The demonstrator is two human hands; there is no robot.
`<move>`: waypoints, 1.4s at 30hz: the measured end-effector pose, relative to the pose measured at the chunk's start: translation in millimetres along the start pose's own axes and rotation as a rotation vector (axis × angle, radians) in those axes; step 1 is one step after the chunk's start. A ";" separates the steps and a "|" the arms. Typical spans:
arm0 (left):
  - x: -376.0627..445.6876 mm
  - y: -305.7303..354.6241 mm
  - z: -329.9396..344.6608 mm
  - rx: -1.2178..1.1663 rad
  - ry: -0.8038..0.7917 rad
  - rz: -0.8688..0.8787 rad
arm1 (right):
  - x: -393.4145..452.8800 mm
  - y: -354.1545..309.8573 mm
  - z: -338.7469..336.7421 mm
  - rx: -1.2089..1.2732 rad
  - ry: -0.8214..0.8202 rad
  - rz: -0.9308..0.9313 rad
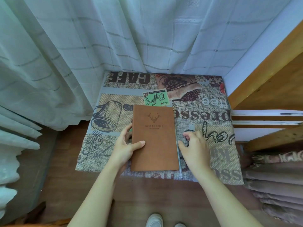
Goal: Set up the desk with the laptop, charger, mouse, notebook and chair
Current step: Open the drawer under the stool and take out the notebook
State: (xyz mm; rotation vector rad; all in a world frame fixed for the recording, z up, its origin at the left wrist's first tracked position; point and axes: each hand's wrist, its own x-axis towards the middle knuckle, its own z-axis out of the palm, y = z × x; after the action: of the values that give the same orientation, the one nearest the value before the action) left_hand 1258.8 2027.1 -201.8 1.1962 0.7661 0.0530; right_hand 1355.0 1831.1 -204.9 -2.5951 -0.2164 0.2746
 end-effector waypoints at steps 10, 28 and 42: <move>0.9 11.7 -13.4 0.059 0.017 -0.020 | -0.4 -11.6 1.6 -0.095 -0.137 -0.041; -33.2 59.4 21.1 -0.040 -0.158 -0.024 | -4.2 -22.0 -89.5 0.673 0.010 0.140; -171.0 203.4 183.9 -0.016 -0.445 0.156 | -78.1 -7.3 -357.9 0.770 0.348 0.049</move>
State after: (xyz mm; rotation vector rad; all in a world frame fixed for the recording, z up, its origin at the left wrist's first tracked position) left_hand 1304.2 1885.4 85.1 1.1942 0.2818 -0.0766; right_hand 1363.0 1649.9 113.4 -1.8407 0.0726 -0.0774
